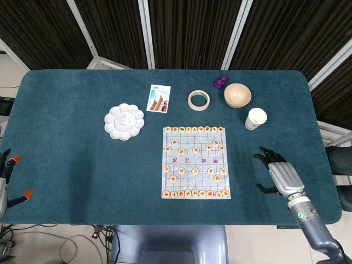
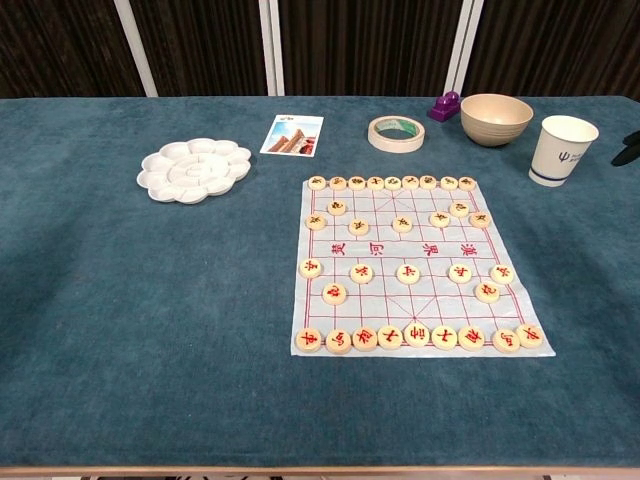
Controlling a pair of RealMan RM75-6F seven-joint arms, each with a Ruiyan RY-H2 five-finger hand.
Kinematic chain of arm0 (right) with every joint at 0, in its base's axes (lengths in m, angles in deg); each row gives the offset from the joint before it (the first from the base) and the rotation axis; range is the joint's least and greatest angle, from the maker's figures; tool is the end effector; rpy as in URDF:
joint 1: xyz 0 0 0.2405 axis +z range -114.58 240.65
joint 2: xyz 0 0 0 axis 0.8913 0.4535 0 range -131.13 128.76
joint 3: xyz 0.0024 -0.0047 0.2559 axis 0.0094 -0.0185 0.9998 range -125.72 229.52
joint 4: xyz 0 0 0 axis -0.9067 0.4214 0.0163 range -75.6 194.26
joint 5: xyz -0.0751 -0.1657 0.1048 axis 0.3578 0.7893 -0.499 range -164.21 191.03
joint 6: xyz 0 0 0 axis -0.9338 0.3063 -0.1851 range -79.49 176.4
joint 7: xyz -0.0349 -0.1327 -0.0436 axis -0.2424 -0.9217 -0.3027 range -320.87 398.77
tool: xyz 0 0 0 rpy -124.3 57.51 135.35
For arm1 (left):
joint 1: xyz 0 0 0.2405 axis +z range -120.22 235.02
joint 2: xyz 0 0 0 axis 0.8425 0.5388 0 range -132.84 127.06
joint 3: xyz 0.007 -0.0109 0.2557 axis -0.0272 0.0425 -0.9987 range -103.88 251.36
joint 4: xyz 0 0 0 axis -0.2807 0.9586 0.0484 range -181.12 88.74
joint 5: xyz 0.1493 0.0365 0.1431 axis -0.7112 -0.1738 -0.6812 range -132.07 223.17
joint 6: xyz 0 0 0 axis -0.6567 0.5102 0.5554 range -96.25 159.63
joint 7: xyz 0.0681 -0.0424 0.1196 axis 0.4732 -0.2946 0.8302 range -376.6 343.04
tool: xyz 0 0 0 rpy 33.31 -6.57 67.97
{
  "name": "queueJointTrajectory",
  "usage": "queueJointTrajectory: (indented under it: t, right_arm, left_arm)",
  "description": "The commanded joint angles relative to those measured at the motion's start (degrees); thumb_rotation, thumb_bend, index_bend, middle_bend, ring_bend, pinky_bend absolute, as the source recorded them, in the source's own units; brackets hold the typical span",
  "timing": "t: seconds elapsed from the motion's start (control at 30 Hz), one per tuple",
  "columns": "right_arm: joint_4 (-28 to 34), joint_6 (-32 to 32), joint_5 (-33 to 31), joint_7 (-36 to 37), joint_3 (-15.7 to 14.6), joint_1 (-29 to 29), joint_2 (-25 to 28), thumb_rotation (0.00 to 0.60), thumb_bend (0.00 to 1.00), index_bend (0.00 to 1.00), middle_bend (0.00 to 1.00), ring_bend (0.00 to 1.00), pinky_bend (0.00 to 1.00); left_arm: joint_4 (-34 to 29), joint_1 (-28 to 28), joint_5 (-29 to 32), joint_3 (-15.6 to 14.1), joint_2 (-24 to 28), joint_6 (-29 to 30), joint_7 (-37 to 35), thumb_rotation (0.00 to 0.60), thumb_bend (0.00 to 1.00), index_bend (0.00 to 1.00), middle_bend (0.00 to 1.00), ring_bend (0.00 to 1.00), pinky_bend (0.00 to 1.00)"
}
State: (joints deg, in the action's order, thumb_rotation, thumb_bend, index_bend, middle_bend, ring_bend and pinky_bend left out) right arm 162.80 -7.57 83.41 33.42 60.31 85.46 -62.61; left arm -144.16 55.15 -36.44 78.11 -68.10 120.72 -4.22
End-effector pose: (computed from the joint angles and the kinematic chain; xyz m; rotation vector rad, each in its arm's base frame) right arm -0.2469 -0.2681 0.1103 1.6397 -1.1977 0.8142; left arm -0.3017 0.1704 0.1607 -1.2903 -0.8246 -0.8066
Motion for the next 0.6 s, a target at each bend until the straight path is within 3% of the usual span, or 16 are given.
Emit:
queueJointTrajectory:
  t: [0.03,0.3,0.6]
  right_arm:
    - [-0.14,5.04,-6.89,-5.17,2.23,5.40,-1.31,0.600,0.33,0.20,0.01,0.04,0.13]
    - [-4.99,6.62,-15.84,-14.01,1.71,11.45,-8.31,0.600,0.32,0.27,0.01,0.04,0.13]
    - [-7.22,3.49,-16.40,-18.80,-0.91,12.83,-12.69,0.600,0.32,0.34,0.01,0.04,0.13]
  left_arm:
    - [-0.05,-0.14,0.22,0.00,-0.24,-0.26,0.39,0.600,0.00,0.18,0.02,0.00,0.00]
    - [-0.03,-0.22,0.22,-0.09,-0.33,-0.43,0.59,0.600,0.00,0.18,0.02,0.00,0.00]
    - [0.17,-0.43,0.93,0.08,-0.58,-0.93,0.91,0.600,0.00,0.18,0.02,0.00,0.00]
